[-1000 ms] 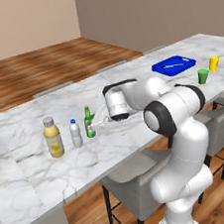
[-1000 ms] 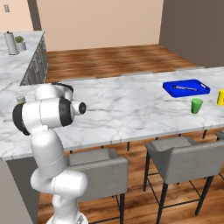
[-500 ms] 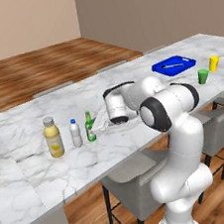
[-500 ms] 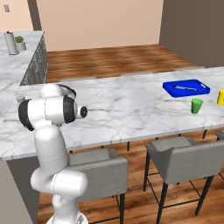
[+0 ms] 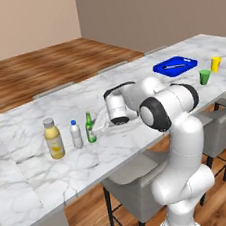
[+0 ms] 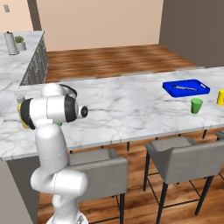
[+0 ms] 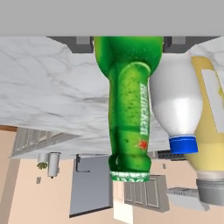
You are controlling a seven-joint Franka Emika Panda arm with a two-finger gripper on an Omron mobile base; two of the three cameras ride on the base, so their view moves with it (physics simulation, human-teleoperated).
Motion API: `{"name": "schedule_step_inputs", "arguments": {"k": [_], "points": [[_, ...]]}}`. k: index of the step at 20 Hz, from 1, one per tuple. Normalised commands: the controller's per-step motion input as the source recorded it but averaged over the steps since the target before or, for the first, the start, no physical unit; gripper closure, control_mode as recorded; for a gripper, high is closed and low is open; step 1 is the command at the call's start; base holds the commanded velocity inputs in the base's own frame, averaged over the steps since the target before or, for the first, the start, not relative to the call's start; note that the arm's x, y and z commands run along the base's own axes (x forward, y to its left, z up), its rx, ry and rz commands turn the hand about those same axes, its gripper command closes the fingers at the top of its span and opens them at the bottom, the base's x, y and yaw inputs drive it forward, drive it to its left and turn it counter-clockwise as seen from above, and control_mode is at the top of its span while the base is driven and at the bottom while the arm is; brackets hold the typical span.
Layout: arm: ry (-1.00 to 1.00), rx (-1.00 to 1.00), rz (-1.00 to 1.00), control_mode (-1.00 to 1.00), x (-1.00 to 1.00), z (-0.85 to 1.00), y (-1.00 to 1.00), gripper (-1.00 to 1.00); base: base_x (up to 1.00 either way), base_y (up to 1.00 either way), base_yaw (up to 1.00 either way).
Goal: Place the drinks on the dining counter in a tight cluster.
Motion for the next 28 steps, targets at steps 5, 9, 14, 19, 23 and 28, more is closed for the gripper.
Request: {"name": "schedule_step_inputs", "arguments": {"k": [5, 9, 14, 19, 23, 28], "points": [[0.0, -0.03, 0.0, -1.0, 0.16, 0.0, 0.0, 1.0, 0.0, 0.0, 0.0], [-0.03, 0.0, 0.0, -1.0, 0.01, -0.08, 0.0, 1.0, 0.0, 0.0, 0.0], [0.0, 0.0, 0.0, -1.0, 0.0, -0.01, 0.0, 1.0, 0.0, 0.0, 0.0], [0.0, 0.0, 0.0, -1.0, 0.0, 0.0, 0.0, -1.0, 0.0, 0.0, 0.0], [0.0, 0.0, 0.0, -1.0, 0.0, 0.0, 0.0, -1.0, 0.0, 0.0, 0.0], [0.0, 0.0, 0.0, -1.0, 0.0, 0.0, 0.0, -1.0, 0.0, 0.0, 0.0]]}}
